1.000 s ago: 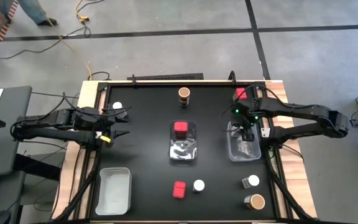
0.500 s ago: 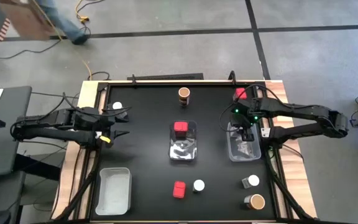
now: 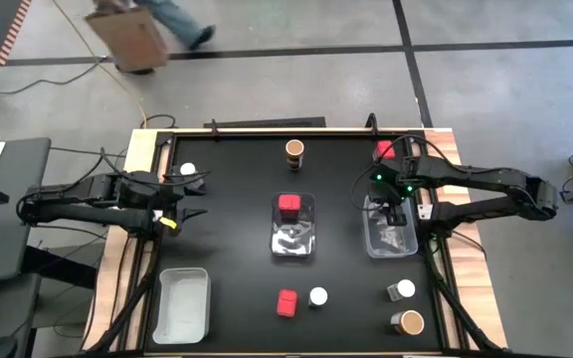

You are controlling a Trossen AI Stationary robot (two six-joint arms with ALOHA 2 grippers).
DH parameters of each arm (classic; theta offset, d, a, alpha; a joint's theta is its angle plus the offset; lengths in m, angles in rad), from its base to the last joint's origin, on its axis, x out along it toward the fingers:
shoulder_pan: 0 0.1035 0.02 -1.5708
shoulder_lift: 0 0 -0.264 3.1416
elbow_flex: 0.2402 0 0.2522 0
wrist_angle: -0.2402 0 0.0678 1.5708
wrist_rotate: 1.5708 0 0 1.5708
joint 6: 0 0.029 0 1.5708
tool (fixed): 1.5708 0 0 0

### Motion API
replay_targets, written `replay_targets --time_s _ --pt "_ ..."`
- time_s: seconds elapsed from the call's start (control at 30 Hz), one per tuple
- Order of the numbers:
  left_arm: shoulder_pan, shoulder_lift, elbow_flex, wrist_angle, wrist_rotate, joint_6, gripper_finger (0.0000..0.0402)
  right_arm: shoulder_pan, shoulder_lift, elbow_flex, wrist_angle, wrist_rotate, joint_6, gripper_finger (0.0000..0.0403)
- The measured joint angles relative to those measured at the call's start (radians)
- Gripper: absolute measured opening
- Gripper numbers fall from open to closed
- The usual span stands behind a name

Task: Sort spices by type
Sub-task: Put the white seasoning bottle into the transparent bin

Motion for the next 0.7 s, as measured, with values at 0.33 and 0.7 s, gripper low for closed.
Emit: replay_targets --time_s 0.33,0.7 --pt "0.0 0.0 0.0 -0.008 0.0 0.0 0.0231 0.0 0.0 0.0 -0.002 0.003 0.025 0.0245" --pt "0.0 0.0 0.0 -0.009 0.0 0.011 0.0231 0.0 0.001 0.0 -0.003 0.035 0.01 0.0245"
